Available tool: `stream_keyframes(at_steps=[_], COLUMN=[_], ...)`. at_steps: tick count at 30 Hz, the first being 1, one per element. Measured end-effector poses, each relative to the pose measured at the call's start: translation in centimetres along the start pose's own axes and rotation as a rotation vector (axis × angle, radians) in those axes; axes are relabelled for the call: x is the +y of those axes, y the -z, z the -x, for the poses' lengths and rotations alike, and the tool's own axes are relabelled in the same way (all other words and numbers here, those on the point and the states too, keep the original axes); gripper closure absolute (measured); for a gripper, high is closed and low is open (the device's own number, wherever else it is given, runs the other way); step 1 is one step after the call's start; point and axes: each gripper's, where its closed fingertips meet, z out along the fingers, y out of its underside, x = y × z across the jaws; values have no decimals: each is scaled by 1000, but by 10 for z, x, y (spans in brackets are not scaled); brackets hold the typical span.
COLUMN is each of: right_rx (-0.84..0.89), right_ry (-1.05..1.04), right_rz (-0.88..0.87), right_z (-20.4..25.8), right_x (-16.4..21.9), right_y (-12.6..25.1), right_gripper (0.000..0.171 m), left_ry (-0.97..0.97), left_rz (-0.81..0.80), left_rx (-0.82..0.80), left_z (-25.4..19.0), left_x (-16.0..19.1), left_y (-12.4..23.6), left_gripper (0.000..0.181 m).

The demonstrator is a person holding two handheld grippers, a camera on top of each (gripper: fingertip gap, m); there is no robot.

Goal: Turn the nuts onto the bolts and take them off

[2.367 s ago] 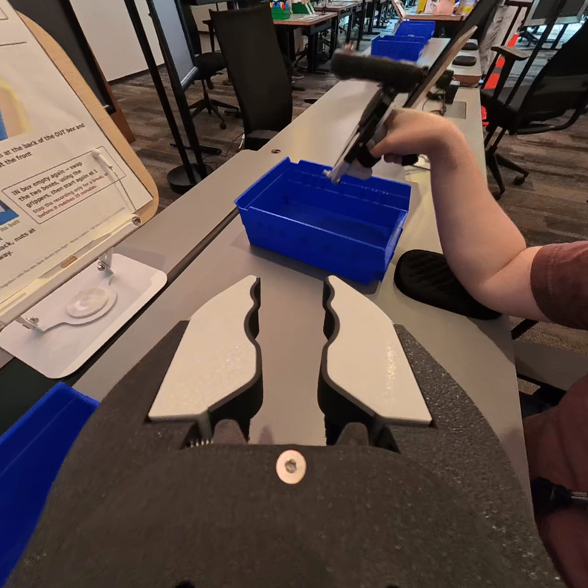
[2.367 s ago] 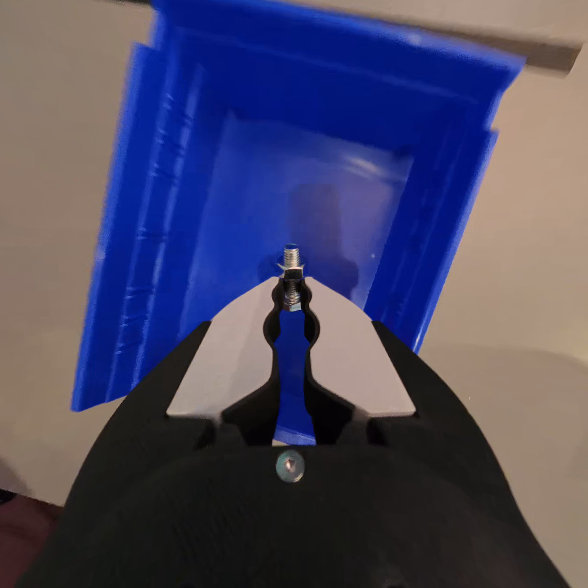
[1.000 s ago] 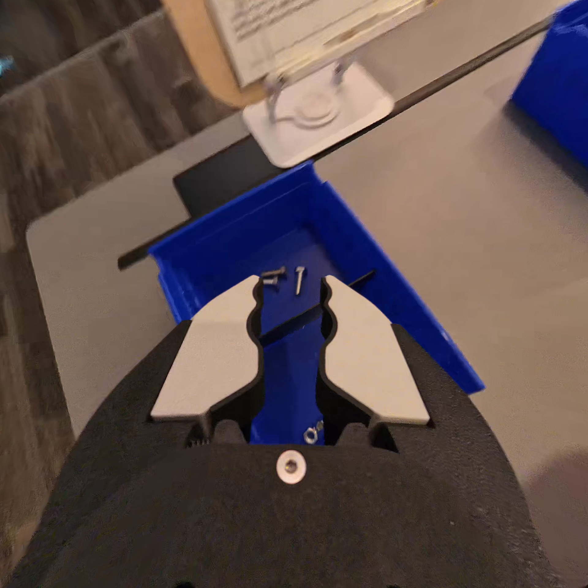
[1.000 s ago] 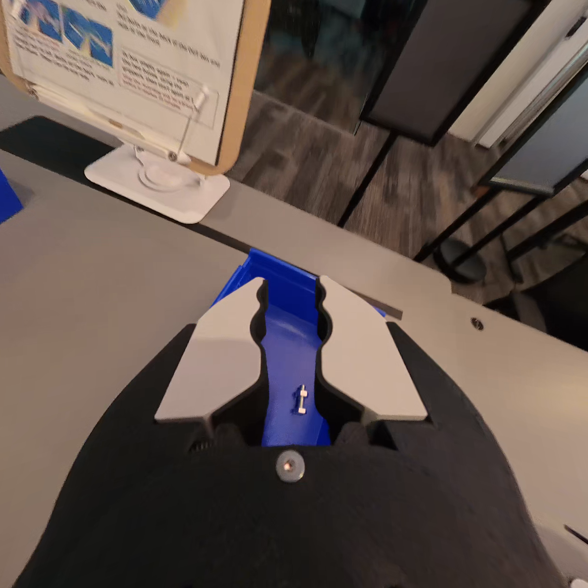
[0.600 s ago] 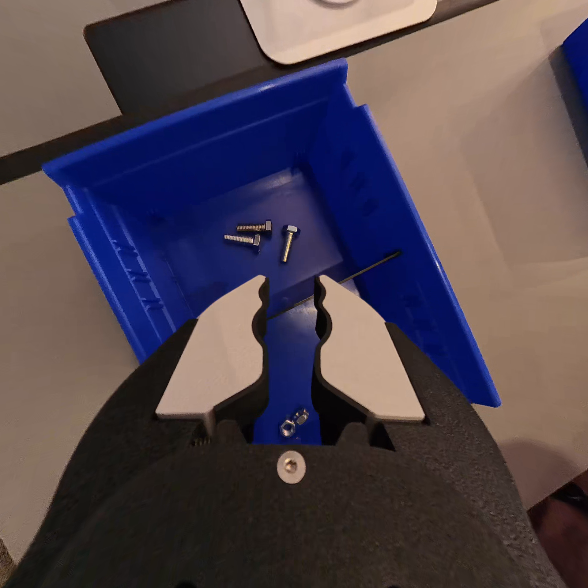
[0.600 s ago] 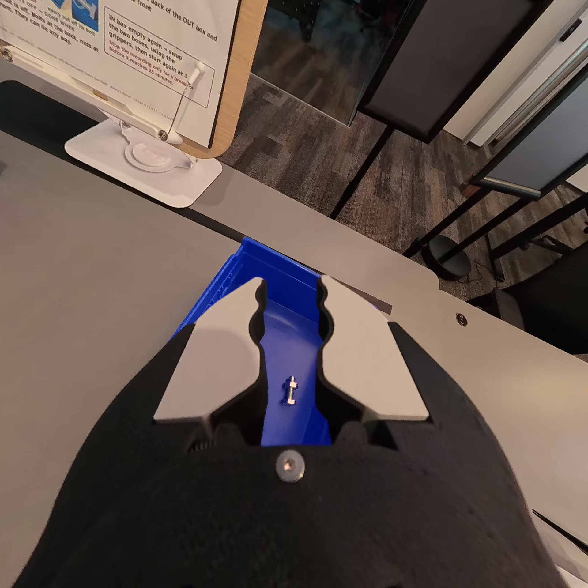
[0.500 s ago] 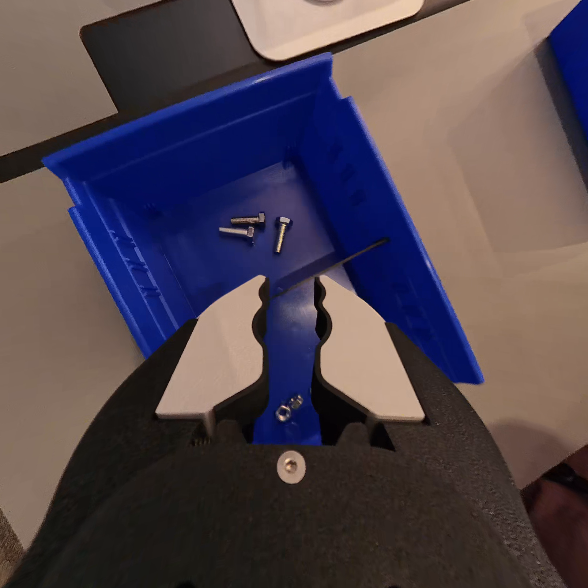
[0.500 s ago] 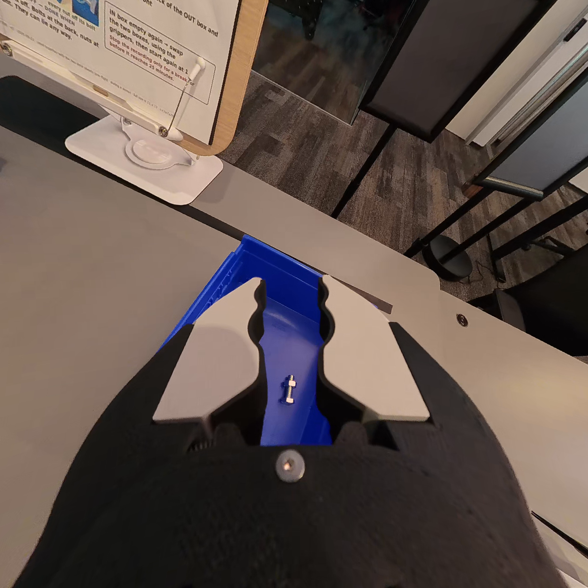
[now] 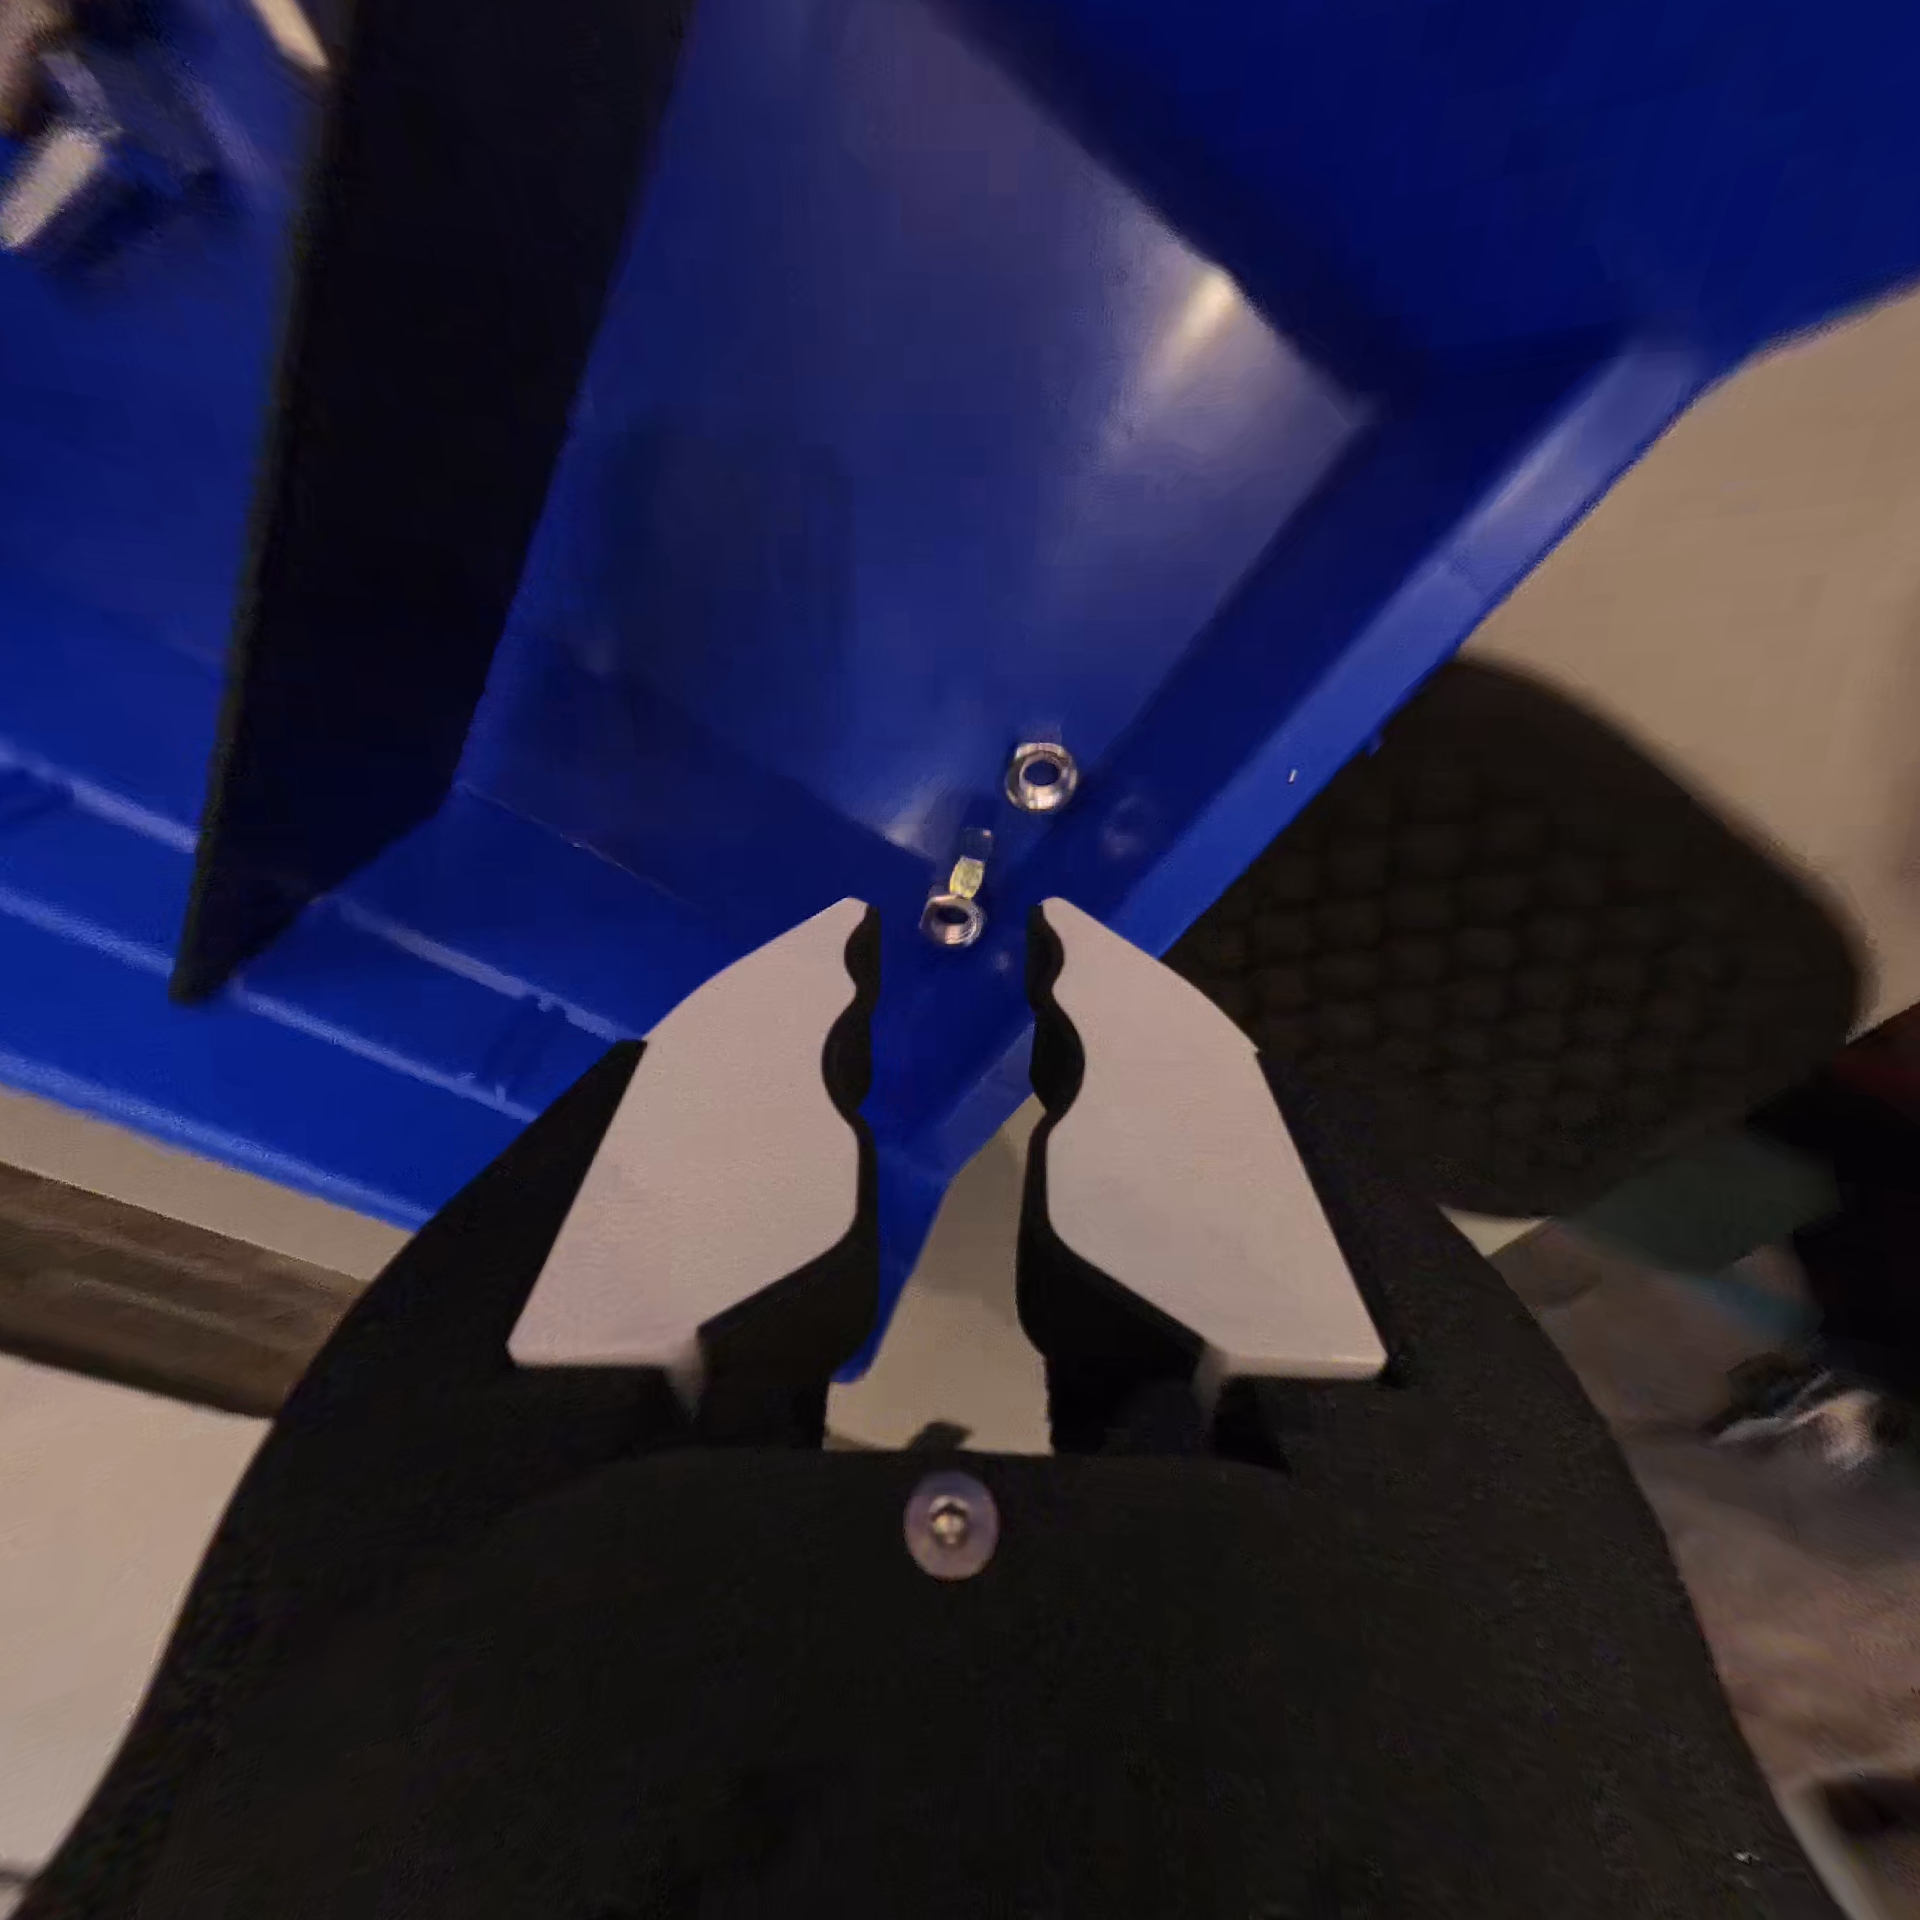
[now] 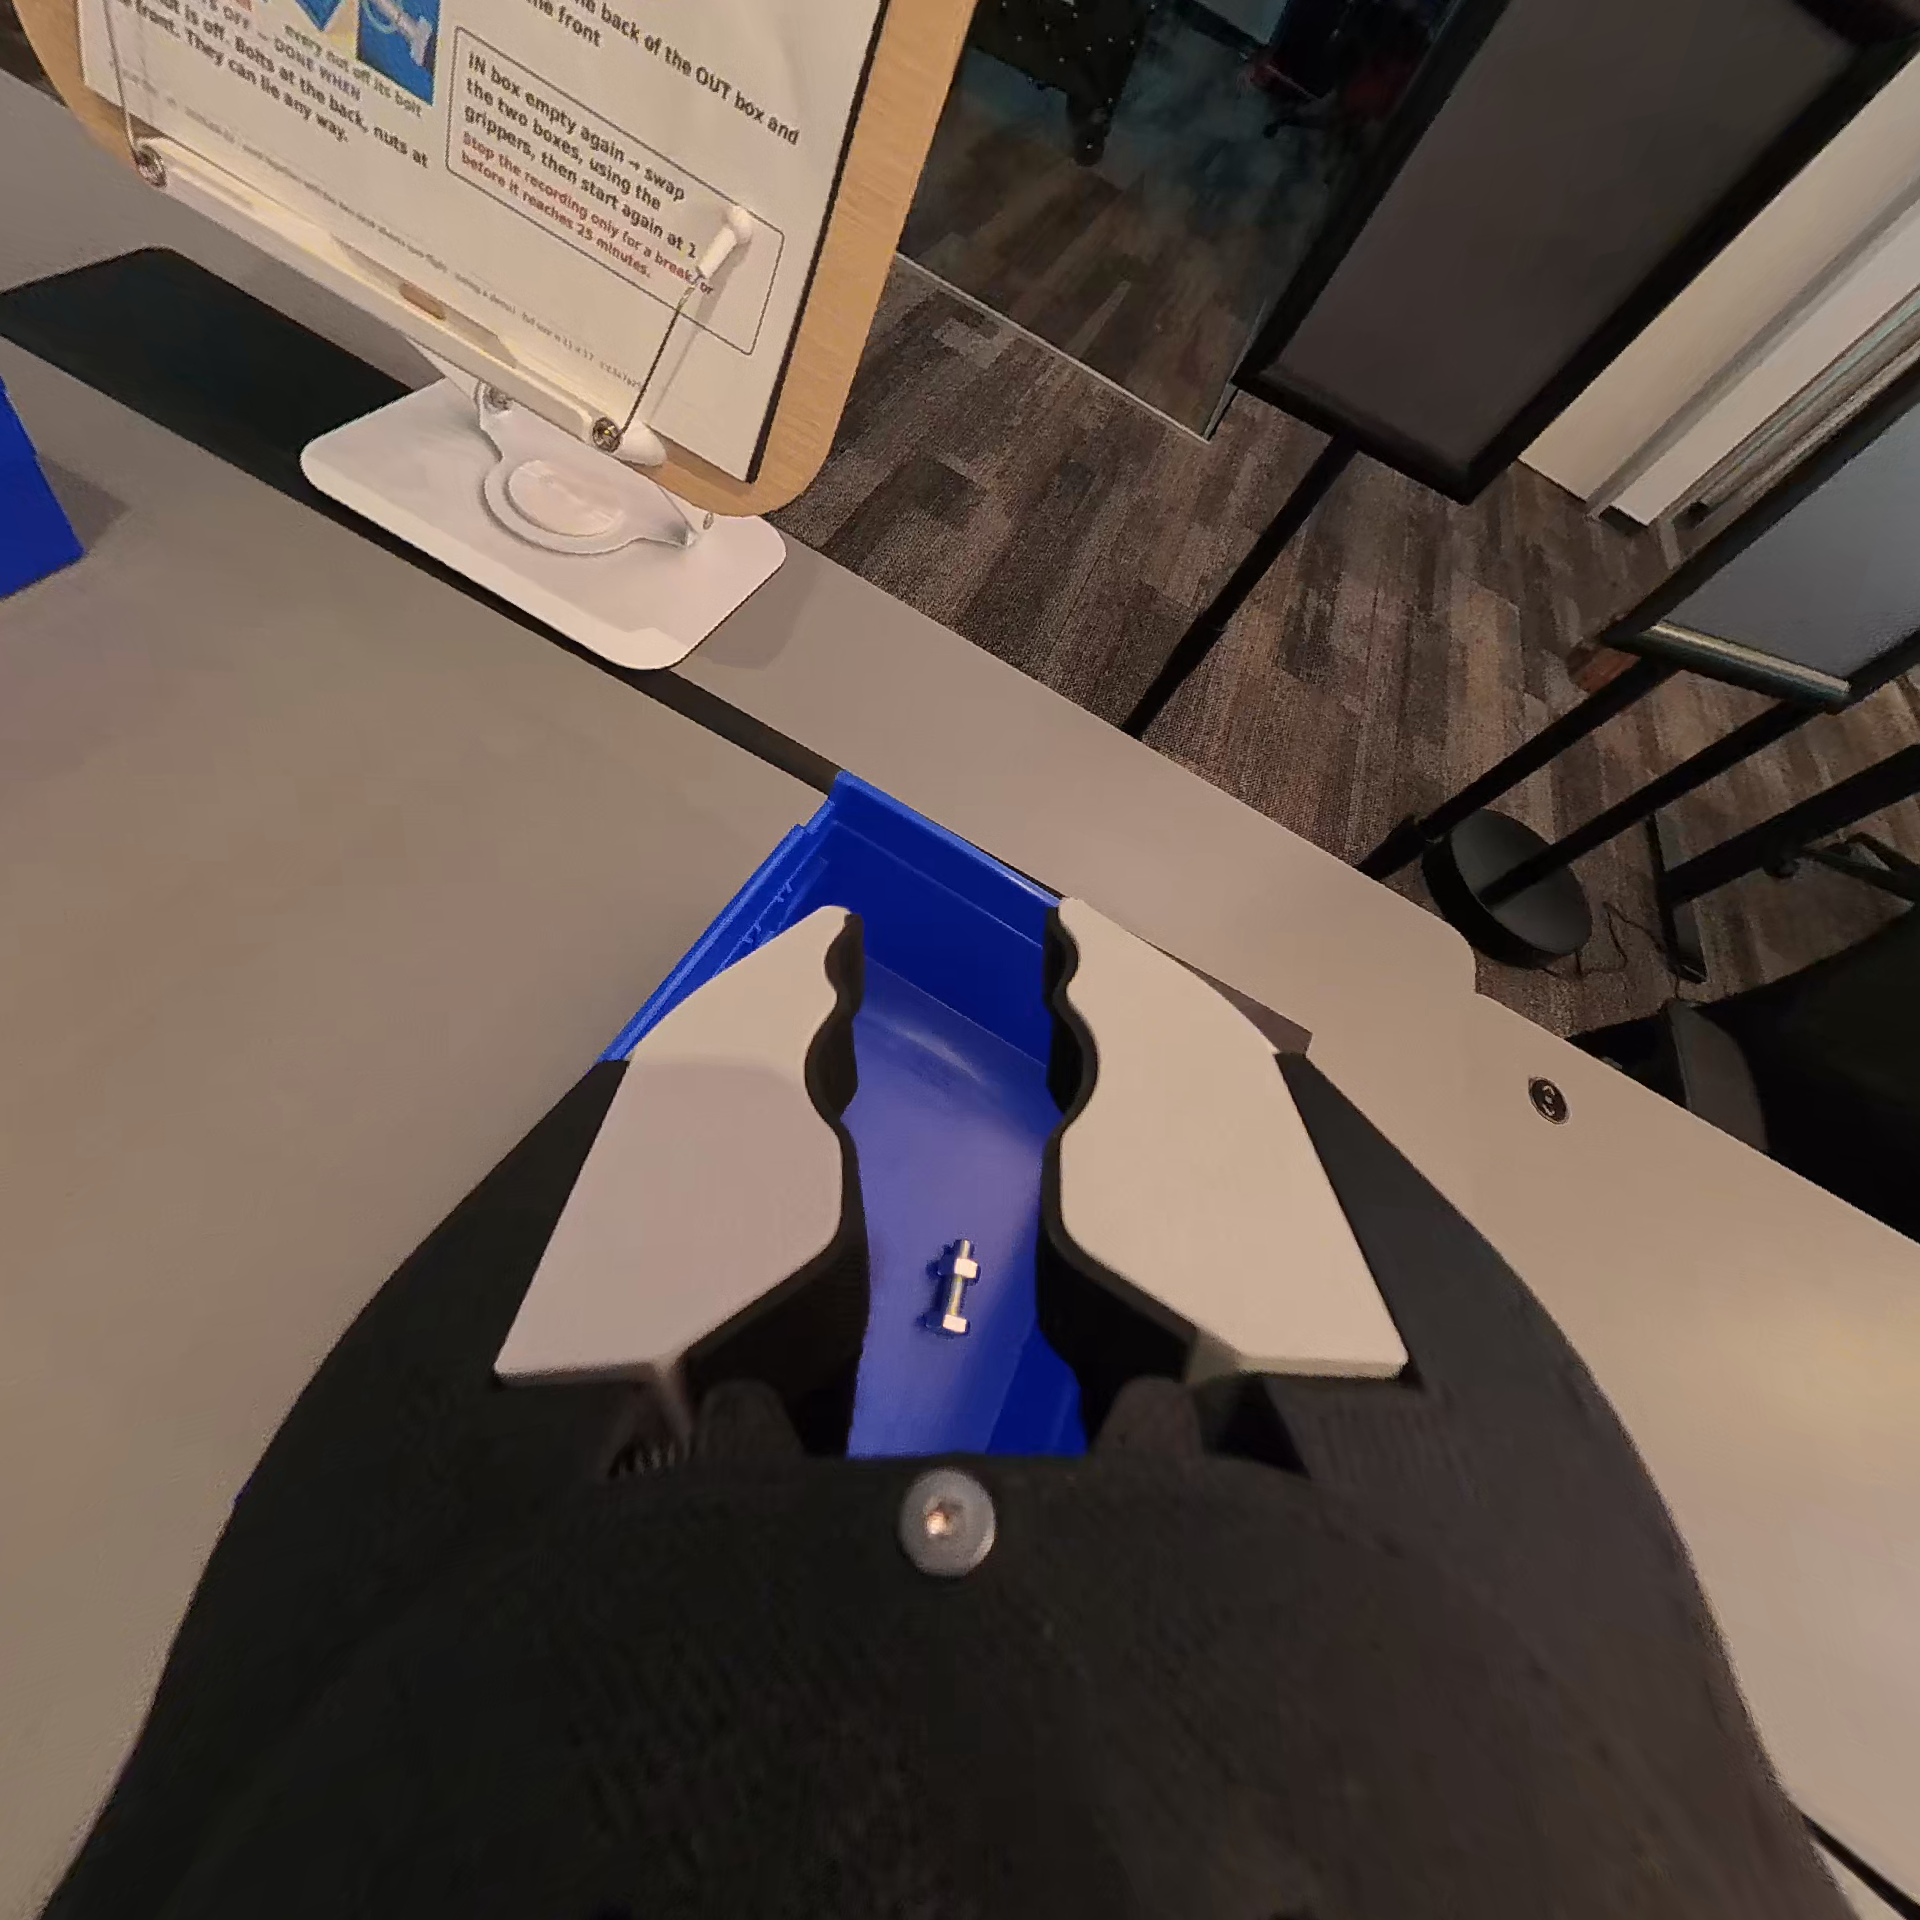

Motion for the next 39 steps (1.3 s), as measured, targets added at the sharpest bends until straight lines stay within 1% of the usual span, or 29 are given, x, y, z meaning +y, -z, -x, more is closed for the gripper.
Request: stream_keyframes(at_steps=[1,3,4,5,9,13,16,21,23,24,26,28,29,31,32,34,35,37,39], right_rx=[-8,-15,-14,-16,-18,-27,-27,-32,-32,-31,-20,-8,-12,-65,-125,-324,-445,-619,-674], right_ry=[6,21,28,36,56,68,89,103,106,105,104,108,113,147,184,313,399,571,713], right_rz=[5,18,23,27,36,53,78,92,95,94,80,31,-18,-190,-302,-519,-611,-711,-706], right_z=[2,6,7,8,11,15,18,20,20,19,17,17,21,43,65,130,169,237,282], right_x=[1,2,2,2,2,3,6,7,8,8,5,-5,-14,-47,-67,-97,-103,-98,-83], right_y=[-2,-4,-5,-5,-6,-10,-13,-16,-16,-16,-15,-12,-10,-2,4,21,31,40,31], right_gripper=[137,136,136,136,135,135,134,133,133,133,134,136,136,135,134,129,129,132,132], left_ry=[-84,-200,-219,-221,-231,-215,-206,-231,-250,-253,-247,-229,-185,-30,52,193,245,291,305], left_rz=[30,27,33,47,143,145,164,204,225,220,186,104,22,-188,-319,-574,-673,-782,-805], left_rx=[-1,-20,24,70,71,164,197,164,144,152,124,67,51,70,105,268,381,579,725], left_z=[-2,1,-4,-8,5,-1,-2,1,3,1,4,14,19,23,20,1,-13,-40,-64], left_x=[3,1,2,3,16,16,17,20,24,24,21,12,2,-27,-46,-88,-106,-135,-155], left_y=[-6,-13,-16,-18,-32,-39,-41,-50,-54,-54,-51,-37,-25,8,29,73,93,121,134], left_gripper=[154,155,156,160,161,162,163,163,168,172,173,173,173,173,173,173,173,173,173])
